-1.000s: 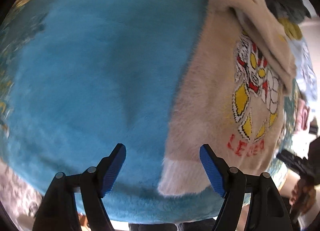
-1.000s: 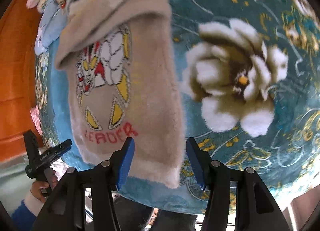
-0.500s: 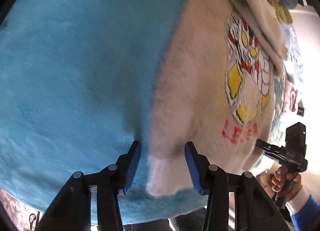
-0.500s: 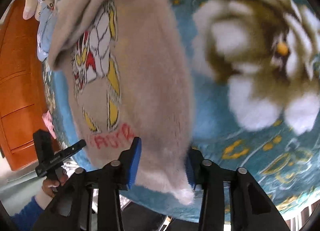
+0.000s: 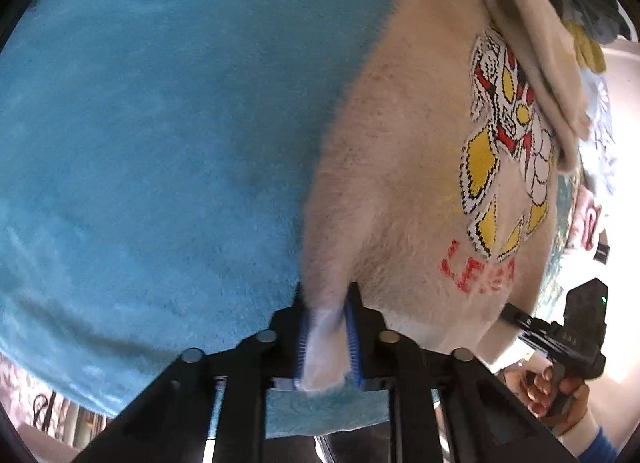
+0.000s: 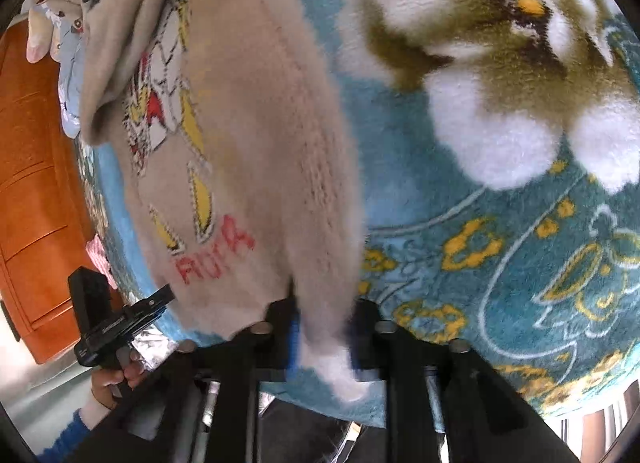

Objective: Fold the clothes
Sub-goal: 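Fold the hem up over onto the collar with both grippers and release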

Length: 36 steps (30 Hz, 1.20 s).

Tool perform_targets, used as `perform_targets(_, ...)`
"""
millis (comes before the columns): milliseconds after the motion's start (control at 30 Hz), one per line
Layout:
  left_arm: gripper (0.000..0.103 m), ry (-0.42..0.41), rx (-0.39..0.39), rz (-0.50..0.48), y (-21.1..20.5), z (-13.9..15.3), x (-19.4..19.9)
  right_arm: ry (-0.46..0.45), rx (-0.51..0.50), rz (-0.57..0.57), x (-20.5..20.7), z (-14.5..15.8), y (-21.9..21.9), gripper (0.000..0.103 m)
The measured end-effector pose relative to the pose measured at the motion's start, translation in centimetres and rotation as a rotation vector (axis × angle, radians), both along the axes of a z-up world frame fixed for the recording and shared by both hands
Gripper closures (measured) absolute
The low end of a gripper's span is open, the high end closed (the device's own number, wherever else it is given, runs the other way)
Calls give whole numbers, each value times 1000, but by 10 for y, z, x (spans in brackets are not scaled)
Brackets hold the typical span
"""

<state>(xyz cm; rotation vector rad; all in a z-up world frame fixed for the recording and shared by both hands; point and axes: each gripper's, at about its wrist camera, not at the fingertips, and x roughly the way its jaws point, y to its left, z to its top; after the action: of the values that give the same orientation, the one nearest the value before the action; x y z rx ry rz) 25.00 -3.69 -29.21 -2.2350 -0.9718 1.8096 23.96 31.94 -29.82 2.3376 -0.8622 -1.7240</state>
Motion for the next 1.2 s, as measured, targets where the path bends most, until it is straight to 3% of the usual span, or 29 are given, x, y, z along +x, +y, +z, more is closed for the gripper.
perform_targets(133,93,0,-25,-2,3,16,0,19,5,4,-1,14,-1,92)
perform_targets(400,93,-76,-25,-105,9,51,28,54,-10,139,-7,61,-5,93)
perform_targets(533,94,-82,73,-16,-8,72,44,26,-56,143,17,82,-4,93)
perform_targets(667,93,-2,136,100,-30,101,17,78,-123,11,7,110,13,93)
perform_targets(733,93,40,154,142,-28,111,28,122,-143,-13,1,116,16,93)
perform_targets(967,93,177,152,247,-64,127,-38,272,-191,-69,-82,156,7,93)
perform_targets(1067,93,177,160,296,-80,126,-69,276,-194,-106,-113,158,4,93)
perform_targets(1200,93,146,150,327,-73,117,-112,225,-181,-178,-144,136,-8,93)
